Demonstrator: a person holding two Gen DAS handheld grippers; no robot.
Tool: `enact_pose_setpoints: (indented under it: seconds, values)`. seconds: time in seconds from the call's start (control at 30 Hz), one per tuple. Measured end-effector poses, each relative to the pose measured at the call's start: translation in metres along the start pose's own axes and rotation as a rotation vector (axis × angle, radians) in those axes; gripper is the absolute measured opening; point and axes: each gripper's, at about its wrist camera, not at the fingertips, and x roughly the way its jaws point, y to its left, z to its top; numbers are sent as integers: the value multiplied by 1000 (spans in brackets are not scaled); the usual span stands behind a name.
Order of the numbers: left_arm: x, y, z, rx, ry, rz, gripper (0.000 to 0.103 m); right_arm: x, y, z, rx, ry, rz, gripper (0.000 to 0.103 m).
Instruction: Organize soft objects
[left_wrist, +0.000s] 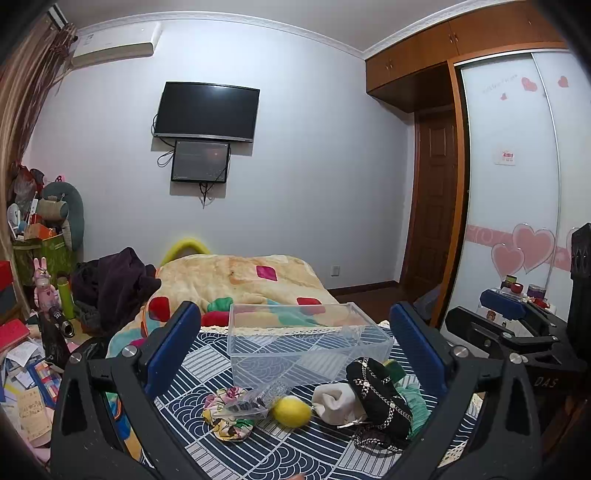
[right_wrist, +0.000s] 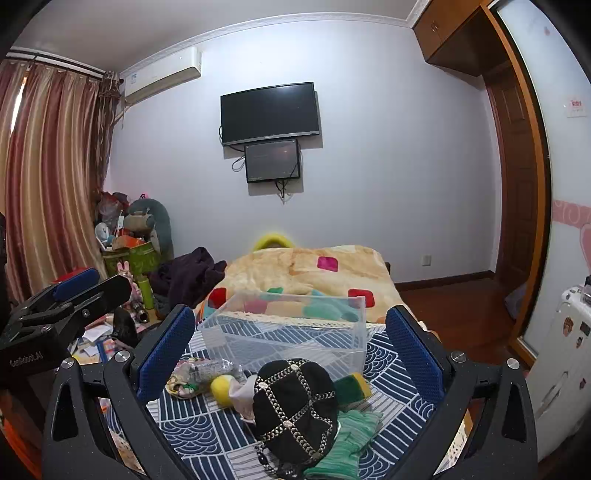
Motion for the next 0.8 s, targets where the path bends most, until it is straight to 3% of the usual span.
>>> enact_pose_setpoints:
  seconds: [0.8]
  values:
    - [-2,1,2,6,-1,-5,103,-2,2,3,-5,-7,-1,103]
